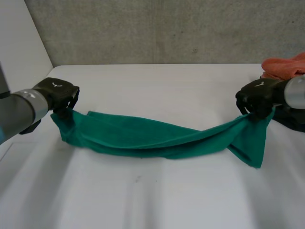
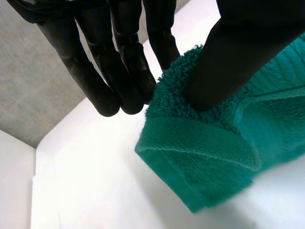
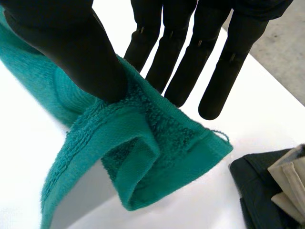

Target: Fold the laundry.

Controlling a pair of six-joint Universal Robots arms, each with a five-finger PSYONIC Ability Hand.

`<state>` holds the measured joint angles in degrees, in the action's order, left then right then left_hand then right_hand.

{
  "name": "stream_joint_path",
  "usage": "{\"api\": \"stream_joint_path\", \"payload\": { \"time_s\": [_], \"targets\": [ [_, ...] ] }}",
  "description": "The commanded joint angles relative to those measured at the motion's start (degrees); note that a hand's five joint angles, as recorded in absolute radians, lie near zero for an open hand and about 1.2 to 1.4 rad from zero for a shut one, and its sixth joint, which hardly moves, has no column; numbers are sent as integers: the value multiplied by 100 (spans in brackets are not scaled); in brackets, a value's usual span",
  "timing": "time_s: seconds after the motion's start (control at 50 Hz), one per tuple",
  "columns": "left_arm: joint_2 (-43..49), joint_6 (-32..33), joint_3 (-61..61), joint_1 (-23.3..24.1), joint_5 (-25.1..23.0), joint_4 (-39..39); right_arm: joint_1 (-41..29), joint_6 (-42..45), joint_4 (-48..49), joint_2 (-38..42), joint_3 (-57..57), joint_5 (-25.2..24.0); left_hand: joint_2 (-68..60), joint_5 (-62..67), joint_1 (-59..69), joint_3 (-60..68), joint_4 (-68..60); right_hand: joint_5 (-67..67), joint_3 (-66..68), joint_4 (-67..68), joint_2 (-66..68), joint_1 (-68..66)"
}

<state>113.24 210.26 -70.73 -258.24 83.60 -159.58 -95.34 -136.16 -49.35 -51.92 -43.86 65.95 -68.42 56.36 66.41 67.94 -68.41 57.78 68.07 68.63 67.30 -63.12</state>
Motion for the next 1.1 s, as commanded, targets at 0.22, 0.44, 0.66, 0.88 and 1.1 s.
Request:
{"api": "stream_joint_path", "payload": {
  "time_s": [0.22,0.44,0.66,0.88,1.1],
  "targets": [
    [207,-2147,3004,256,298,-2595,-380,-3373,7235,-740,-543,1167,-1158,1364,1359,1206,-1159,1222,1193,1137,1270,-1688],
    [374,-1524,1081,247,421,-2314,-354,-3093,6950,-390,-1749,-90,-1158,1364,1359,1206,-1159,1222,1193,1137,1270,-1688],
    [1077,-1242,-563,353,289,-2560,-301,-811,4455,753,-2223,-232,-1158,1364,1359,1206,-1159,1222,1193,1137,1270,-1688],
    [208,-1268,-995,186,34,-2560,-292,-929,3635,394,-2259,93,-1158,1364,1359,1206,-1159,-1048,-1077,-1134,-1000,582],
    [-109,-1330,-1022,230,-45,-2455,-468,-957,3591,542,-1873,164,-1158,1364,1359,1206,-1159,-1539,-1568,-1625,-1491,1073]
  ]
}}
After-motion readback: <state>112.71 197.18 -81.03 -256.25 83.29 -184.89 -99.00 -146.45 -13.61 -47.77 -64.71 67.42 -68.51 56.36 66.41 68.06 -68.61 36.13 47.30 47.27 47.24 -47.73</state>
